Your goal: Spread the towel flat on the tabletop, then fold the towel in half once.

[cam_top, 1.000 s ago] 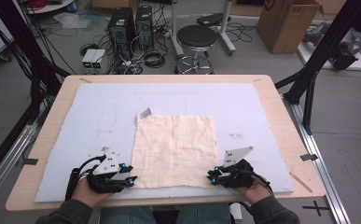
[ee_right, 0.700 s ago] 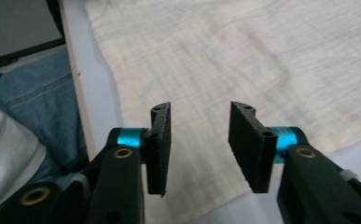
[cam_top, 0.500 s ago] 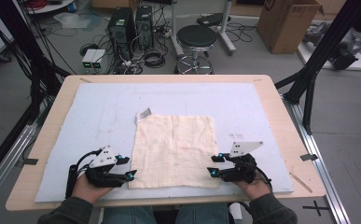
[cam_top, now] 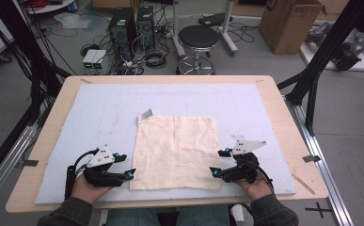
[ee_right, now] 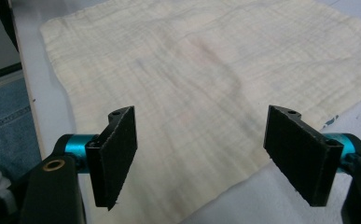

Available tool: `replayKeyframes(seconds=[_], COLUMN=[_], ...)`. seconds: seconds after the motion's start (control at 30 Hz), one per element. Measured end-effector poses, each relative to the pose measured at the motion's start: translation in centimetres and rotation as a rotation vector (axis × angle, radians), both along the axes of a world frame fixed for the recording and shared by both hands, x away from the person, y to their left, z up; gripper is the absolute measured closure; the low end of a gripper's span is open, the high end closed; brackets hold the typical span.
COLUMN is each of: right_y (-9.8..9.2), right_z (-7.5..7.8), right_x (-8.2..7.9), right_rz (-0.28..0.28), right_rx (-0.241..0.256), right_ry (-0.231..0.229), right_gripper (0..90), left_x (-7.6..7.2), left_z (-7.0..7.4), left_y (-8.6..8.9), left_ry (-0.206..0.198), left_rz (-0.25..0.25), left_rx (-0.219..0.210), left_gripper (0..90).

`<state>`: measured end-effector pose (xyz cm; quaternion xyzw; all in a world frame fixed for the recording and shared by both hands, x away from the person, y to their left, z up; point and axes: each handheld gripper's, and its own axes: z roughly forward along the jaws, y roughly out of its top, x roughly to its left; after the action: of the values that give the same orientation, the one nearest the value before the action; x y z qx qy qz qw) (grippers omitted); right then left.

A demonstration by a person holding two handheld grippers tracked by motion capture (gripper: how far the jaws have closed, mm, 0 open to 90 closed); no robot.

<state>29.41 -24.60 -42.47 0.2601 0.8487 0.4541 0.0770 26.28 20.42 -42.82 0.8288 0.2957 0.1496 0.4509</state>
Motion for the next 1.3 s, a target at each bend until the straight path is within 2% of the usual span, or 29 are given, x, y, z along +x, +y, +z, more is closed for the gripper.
replayKeyframes(seconds=[0.37, 0.43, 0.9, 1.3], right_y=[-0.18, -0.2, 0.1, 0.2], right_z=[0.07, 0.1, -0.19, -0.2], right_x=[0.29, 0.29, 0.33, 0.31], right_rz=[-0.039, -0.045, -0.017, -0.021], right_rx=[0.004, 0.006, -0.01, -0.016], right_ry=[-0.026, -0.018, -0.011, -0.011], right_gripper=[19.0, 19.0, 19.5, 19.7], left_x=[0.06, 0.06, 0.22, 0.22], left_z=[0.21, 0.22, 0.35, 0.43], left_y=[0.3, 0.31, 0.47, 0.53], left_ry=[-0.017, -0.015, -0.013, -0.018], left_rz=[0.018, 0.02, 0.016, 0.013], left_rx=[-0.002, -0.002, -0.011, -0.009], left_gripper=[36.4, 36.5, 36.6, 36.5])
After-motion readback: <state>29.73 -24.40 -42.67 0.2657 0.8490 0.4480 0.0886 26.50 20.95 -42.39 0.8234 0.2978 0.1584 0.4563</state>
